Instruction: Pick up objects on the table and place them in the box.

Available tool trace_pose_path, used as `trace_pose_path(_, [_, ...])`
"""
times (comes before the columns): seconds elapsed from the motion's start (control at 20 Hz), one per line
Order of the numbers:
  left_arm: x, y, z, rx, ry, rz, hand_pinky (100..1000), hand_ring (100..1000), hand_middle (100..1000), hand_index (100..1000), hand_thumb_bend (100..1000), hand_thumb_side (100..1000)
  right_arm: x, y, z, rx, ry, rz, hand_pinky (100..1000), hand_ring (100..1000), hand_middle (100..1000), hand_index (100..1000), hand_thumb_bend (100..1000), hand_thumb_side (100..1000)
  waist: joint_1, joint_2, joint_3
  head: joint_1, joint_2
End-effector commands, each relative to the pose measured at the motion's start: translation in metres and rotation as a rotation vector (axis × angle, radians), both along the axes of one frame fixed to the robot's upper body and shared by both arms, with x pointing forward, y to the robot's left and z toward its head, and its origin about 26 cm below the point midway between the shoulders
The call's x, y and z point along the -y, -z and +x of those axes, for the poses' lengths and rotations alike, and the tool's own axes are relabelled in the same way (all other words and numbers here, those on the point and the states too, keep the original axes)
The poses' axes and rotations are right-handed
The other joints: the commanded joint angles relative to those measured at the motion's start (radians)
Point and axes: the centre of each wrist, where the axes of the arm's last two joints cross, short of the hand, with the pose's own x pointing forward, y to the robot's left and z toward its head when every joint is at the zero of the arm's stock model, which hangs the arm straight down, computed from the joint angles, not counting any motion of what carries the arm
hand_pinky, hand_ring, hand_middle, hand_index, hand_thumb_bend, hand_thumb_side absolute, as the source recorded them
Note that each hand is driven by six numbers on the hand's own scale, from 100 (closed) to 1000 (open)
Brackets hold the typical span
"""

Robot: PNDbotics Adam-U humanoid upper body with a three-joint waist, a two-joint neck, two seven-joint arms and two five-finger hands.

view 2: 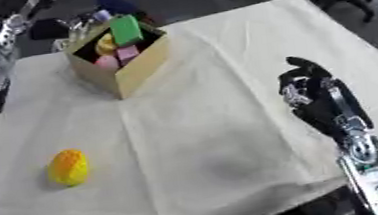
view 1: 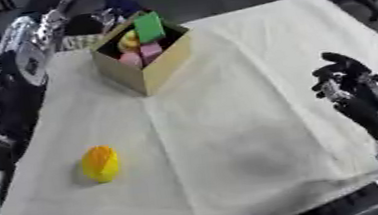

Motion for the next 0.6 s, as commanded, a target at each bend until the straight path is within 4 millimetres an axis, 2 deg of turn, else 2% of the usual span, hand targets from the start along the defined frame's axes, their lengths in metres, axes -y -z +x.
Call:
trace_pose_path(0.05, [-0.015, -0.039, -0.023, 0.010, 0.132, 0.089, 794, 756, 753, 865, 443, 503, 0.005, -0.007, 0.001, 0.025, 0.015, -0.019, 587, 604, 661, 894, 100, 541, 0.005, -0.020, 0.007, 0.000, -0.003])
trace_pose_path(0.3, [-0.021, -0.034, -0.059, -0.183, 0.355, 0.217, 808, 773, 781, 882, 475, 534, 0.006, -0.008, 0.001, 0.030, 0.017, -0.022, 587, 604, 661, 894, 100, 541, 0.008, -0.018, 0.019, 0.003, -0.003])
trace_pose_path(0.45, [-0.022, -0.027, -0.074, -0.277, 0.389, 0.260, 793, 757, 764, 870, 469, 498, 0.008, -0.008, 0.001, 0.029, 0.025, -0.023, 587, 604, 661, 894, 100, 541, 0.009, -0.019, 0.026, 0.001, -0.003])
trace_pose_path(0.6, [-0.022, -0.017, -0.082, -0.341, 0.406, 0.261, 788, 753, 758, 868, 468, 516, 0.006, -0.009, 0.002, 0.032, 0.019, -0.022, 587, 604, 661, 894, 100, 541, 0.009, -0.018, 0.028, -0.002, -0.003])
